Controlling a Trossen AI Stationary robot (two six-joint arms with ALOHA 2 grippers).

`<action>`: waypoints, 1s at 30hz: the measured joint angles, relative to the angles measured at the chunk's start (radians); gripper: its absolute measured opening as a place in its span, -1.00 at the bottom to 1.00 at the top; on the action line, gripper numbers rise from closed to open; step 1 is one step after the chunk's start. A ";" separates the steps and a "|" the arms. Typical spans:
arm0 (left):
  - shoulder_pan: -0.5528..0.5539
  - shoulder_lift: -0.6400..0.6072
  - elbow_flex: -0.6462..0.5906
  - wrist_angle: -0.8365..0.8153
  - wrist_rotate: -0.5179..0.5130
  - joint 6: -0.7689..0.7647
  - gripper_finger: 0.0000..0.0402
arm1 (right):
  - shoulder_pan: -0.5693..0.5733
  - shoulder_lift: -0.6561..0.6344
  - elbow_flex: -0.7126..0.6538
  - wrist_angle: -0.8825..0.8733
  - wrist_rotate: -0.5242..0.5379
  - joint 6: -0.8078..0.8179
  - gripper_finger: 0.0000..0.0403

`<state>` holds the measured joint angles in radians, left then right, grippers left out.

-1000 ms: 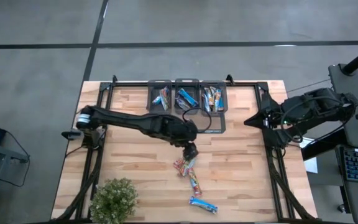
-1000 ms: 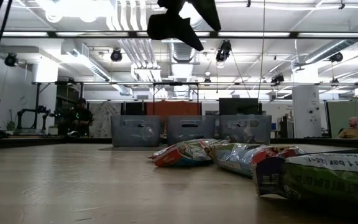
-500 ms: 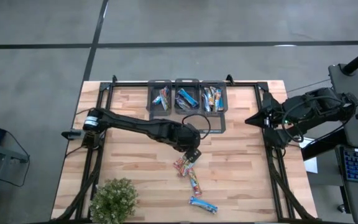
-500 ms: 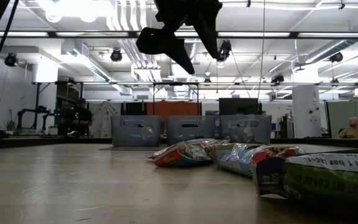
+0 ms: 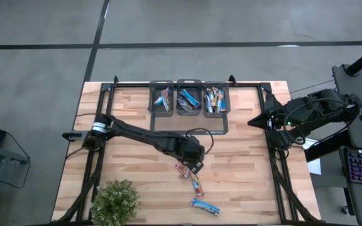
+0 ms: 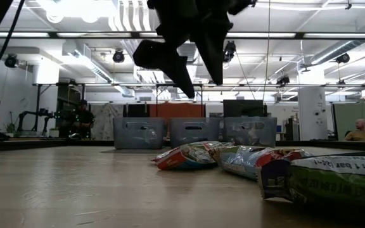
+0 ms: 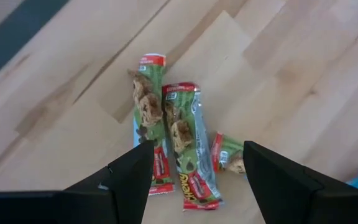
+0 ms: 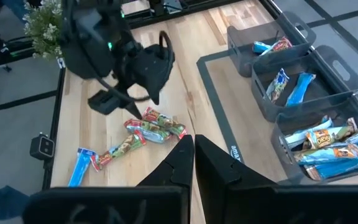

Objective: Pick and place Granola Bars by type
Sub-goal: Put the red granola bar into the left black bin

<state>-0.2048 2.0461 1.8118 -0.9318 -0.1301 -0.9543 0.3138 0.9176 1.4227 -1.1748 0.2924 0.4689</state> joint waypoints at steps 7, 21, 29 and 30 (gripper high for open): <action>-0.002 0.050 0.000 -0.008 -0.020 -0.011 0.14 | 0.000 0.000 0.000 0.001 0.004 0.021 -0.96; 0.000 0.118 0.000 0.000 -0.115 -0.027 0.14 | 0.000 0.000 0.000 0.001 0.025 0.053 -0.96; 0.001 0.151 0.000 0.021 -0.157 -0.027 0.14 | 0.000 0.001 0.000 0.003 0.025 0.056 -0.96; 0.001 0.153 0.000 0.027 -0.157 -0.033 0.14 | 0.000 0.001 0.000 0.003 0.025 0.056 -0.96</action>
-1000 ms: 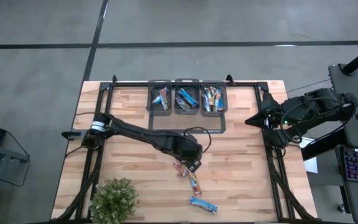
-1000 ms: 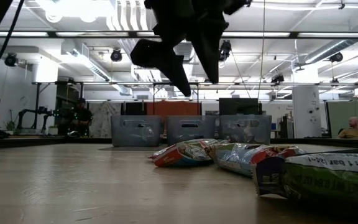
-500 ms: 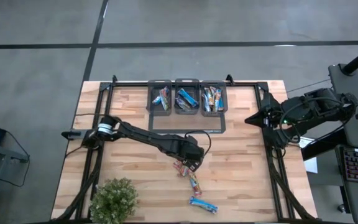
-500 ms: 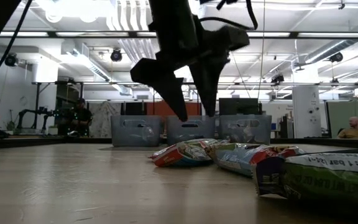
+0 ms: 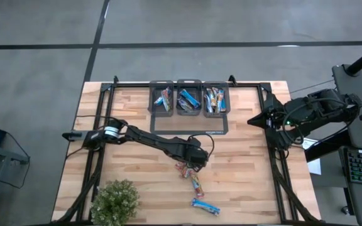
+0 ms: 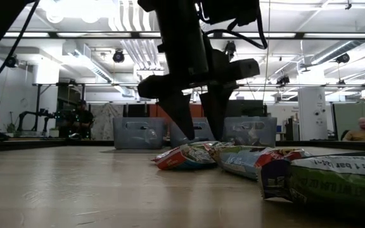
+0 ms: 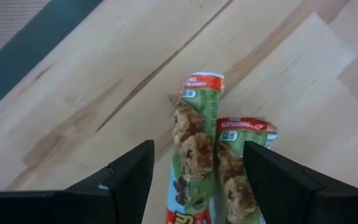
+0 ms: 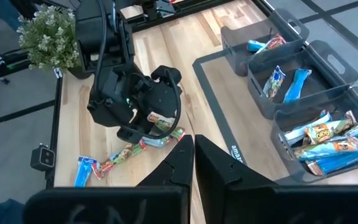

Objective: Pick and place Granola Bars by type
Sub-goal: Put the red granola bar into the left black bin

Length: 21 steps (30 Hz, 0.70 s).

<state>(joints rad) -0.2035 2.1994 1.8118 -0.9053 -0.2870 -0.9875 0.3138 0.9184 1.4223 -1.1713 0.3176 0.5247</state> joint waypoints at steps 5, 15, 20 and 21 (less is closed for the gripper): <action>0.001 0.013 0.000 0.011 0.000 -0.017 0.14 | 0.000 0.000 0.000 0.000 0.000 0.001 -0.96; 0.031 0.013 -0.039 0.084 -0.002 -0.010 0.14 | 0.000 0.000 -0.004 0.001 0.000 0.046 -0.96; 0.039 0.012 -0.049 0.086 0.001 -0.002 0.14 | 0.000 0.000 -0.005 0.000 0.000 0.052 -0.96; 0.040 0.012 -0.049 0.086 0.001 -0.002 0.14 | 0.000 0.000 -0.006 0.001 0.000 0.052 -0.96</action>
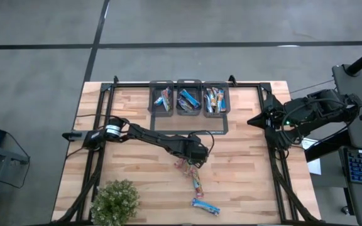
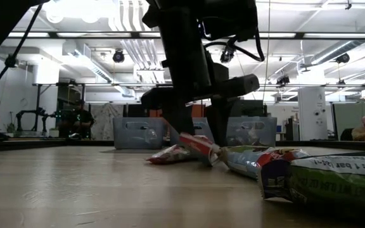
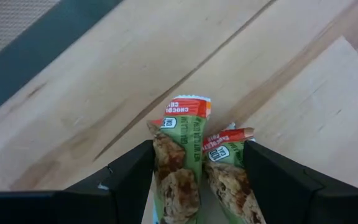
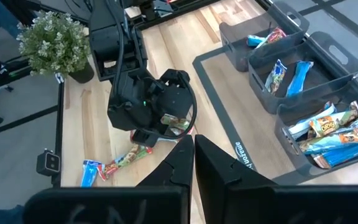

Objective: Pick and place Granola Bars by type
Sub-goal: Put the red granola bar into the left black bin

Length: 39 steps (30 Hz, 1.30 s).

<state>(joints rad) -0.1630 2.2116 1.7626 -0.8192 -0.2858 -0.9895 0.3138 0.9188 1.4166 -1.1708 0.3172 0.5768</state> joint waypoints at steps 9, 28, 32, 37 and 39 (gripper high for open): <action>0.001 0.000 0.000 0.000 0.025 -0.004 0.14 | 0.000 0.000 -0.007 0.000 0.000 0.000 -0.96; 0.005 -0.006 0.112 -0.063 0.052 0.041 0.14 | 0.000 0.000 -0.022 0.001 0.000 0.011 -0.96; 0.012 -0.006 0.111 -0.109 0.041 0.042 0.14 | 0.000 0.000 -0.022 0.001 0.000 0.018 -0.96; 0.017 -0.006 0.101 -0.150 0.037 0.049 0.14 | 0.000 0.000 -0.022 0.001 0.000 0.019 -0.96; 0.017 -0.006 0.097 -0.156 0.038 0.044 0.14 | 0.000 0.000 -0.023 0.001 0.000 0.019 -0.96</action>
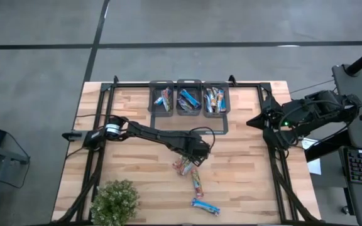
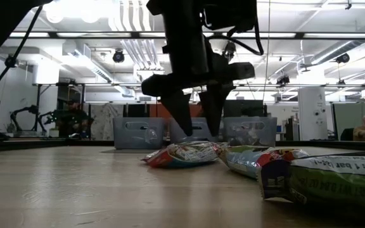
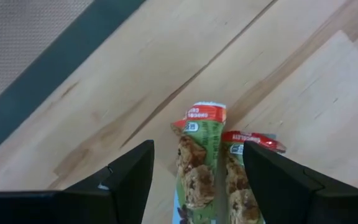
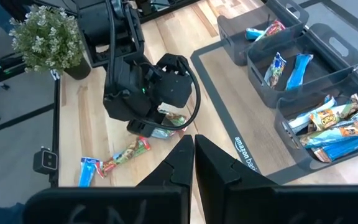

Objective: Pick and place Granola Bars by type
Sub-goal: Put the red granola bar into the left black bin

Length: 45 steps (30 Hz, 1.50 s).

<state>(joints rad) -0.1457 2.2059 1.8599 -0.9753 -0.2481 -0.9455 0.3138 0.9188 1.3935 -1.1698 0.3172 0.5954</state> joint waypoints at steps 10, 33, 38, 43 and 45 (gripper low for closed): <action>0.007 0.000 -0.002 0.000 0.000 -0.005 0.14 | 0.000 0.000 -0.001 0.000 0.000 0.000 -0.96; 0.021 0.000 -0.034 0.028 0.052 0.000 0.14 | 0.000 0.000 -0.001 0.000 0.000 0.000 -0.96; 0.027 0.000 -0.041 0.036 0.076 0.000 0.14 | 0.000 0.000 -0.001 0.000 0.004 0.000 -0.96; 0.035 0.000 -0.080 0.059 0.120 -0.007 0.14 | 0.000 0.000 -0.001 0.000 0.024 0.000 -0.96; 0.036 0.000 -0.088 0.063 0.124 -0.011 0.14 | 0.000 0.000 -0.001 0.000 0.025 0.000 -0.96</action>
<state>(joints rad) -0.1101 2.2059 1.7717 -0.9123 -0.1246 -0.9565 0.3138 0.9184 1.3930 -1.1698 0.3420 0.5952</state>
